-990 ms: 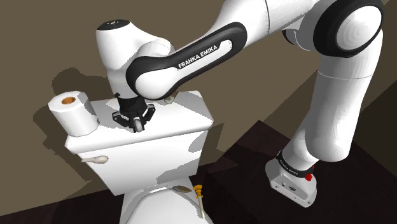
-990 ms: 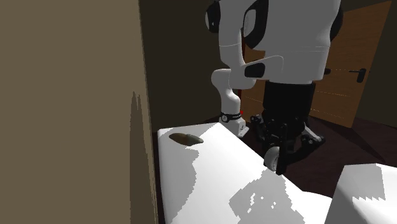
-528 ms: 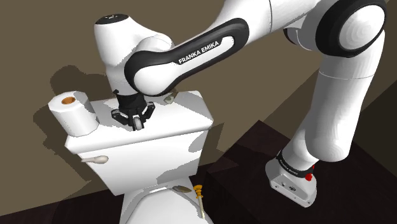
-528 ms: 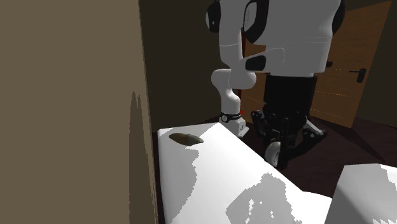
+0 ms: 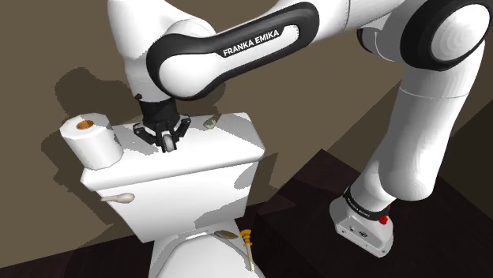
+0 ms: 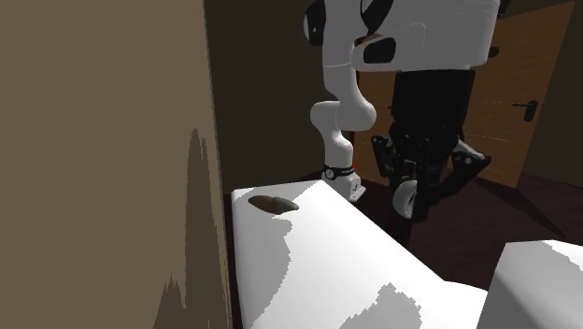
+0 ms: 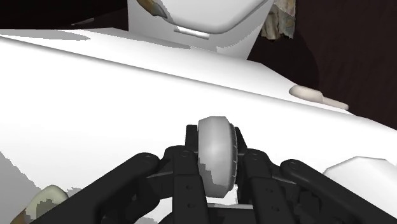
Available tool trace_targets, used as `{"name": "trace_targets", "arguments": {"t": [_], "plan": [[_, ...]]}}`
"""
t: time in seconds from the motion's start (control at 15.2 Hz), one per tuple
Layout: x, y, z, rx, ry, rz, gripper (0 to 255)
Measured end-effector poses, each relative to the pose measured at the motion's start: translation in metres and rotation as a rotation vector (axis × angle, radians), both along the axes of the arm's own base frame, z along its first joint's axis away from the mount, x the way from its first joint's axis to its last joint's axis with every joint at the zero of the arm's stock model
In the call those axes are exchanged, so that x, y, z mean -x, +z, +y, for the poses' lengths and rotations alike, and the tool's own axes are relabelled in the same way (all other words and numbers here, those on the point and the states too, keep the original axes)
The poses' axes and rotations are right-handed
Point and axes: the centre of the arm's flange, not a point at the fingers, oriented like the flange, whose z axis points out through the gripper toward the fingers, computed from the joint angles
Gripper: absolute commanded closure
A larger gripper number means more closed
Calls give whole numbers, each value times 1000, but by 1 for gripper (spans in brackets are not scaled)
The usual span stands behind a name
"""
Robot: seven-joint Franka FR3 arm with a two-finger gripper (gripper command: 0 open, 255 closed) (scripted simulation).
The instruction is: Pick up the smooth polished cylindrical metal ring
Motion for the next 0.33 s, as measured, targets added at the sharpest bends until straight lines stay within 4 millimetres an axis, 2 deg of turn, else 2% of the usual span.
{"name": "trace_targets", "arguments": {"t": [0.33], "plan": [[0, 25, 0, 0, 0, 0, 255]]}}
